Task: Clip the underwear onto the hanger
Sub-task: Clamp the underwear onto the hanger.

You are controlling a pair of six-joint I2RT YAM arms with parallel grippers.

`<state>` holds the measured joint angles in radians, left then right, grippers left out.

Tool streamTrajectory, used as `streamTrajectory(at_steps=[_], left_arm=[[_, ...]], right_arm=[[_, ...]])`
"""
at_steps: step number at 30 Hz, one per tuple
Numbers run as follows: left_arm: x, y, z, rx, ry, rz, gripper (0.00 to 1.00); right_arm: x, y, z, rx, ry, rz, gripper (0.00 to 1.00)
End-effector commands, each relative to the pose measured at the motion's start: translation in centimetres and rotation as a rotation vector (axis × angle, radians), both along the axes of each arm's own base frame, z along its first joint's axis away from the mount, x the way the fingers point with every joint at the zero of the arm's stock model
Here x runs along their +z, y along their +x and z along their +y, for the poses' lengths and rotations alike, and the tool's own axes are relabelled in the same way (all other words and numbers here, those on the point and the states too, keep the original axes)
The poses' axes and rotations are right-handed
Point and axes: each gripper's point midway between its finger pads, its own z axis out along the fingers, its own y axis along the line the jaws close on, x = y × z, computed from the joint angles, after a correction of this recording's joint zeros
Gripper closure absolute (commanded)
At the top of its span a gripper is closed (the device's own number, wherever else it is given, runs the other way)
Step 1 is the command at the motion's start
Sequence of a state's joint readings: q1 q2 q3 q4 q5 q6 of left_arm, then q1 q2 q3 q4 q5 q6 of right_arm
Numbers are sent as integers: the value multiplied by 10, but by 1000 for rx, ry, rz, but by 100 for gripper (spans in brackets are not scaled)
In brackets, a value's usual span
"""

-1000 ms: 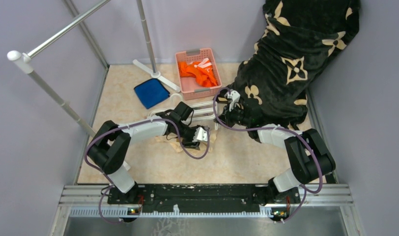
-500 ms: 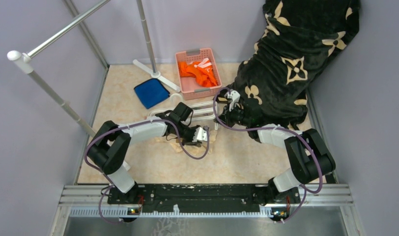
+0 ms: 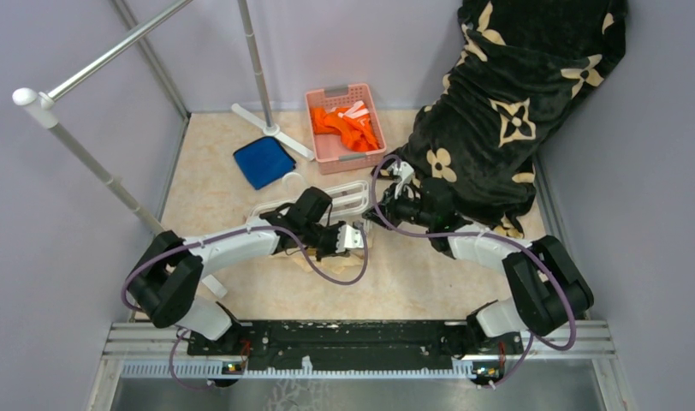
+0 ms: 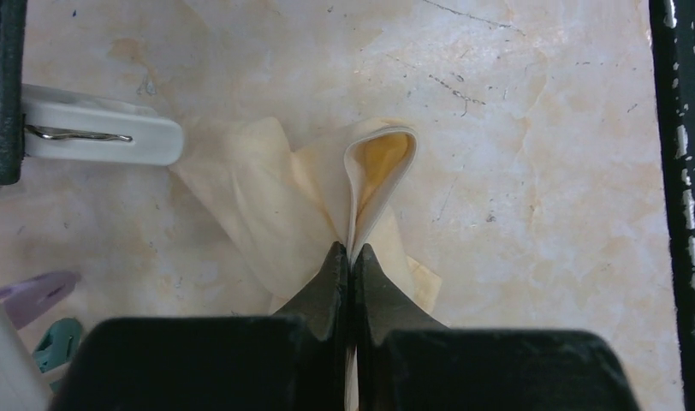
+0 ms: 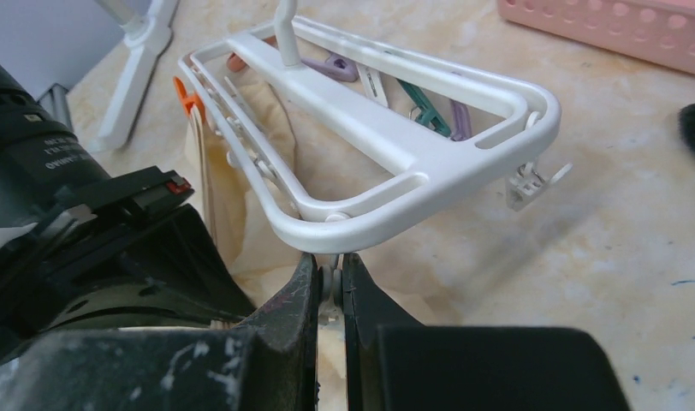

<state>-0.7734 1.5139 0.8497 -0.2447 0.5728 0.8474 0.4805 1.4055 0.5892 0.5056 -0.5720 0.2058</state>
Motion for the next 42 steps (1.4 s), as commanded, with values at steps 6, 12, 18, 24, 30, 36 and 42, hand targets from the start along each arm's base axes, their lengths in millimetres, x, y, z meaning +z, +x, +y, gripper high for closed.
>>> streamTrajectory(at_steps=[6, 12, 18, 24, 30, 36, 42], left_arm=[[23, 2, -17, 146, -94, 23, 100], [33, 4, -22, 177, -133, 18, 100], [39, 3, -27, 185, -172, 33, 100], [37, 1, -25, 199, -168, 48, 100], [40, 3, -25, 221, -176, 49, 100], [41, 4, -26, 243, -183, 62, 100], [43, 0, -26, 238, -194, 79, 95]], right_arm=[[51, -22, 20, 83, 160, -21, 100], [44, -35, 25, 125, 152, 11, 100], [40, -44, 31, 165, 152, 26, 100], [41, -50, 33, 191, 160, 41, 100], [38, -57, 34, 221, 156, 57, 100], [37, -63, 33, 236, 151, 64, 100], [30, -59, 29, 201, 128, 55, 100]])
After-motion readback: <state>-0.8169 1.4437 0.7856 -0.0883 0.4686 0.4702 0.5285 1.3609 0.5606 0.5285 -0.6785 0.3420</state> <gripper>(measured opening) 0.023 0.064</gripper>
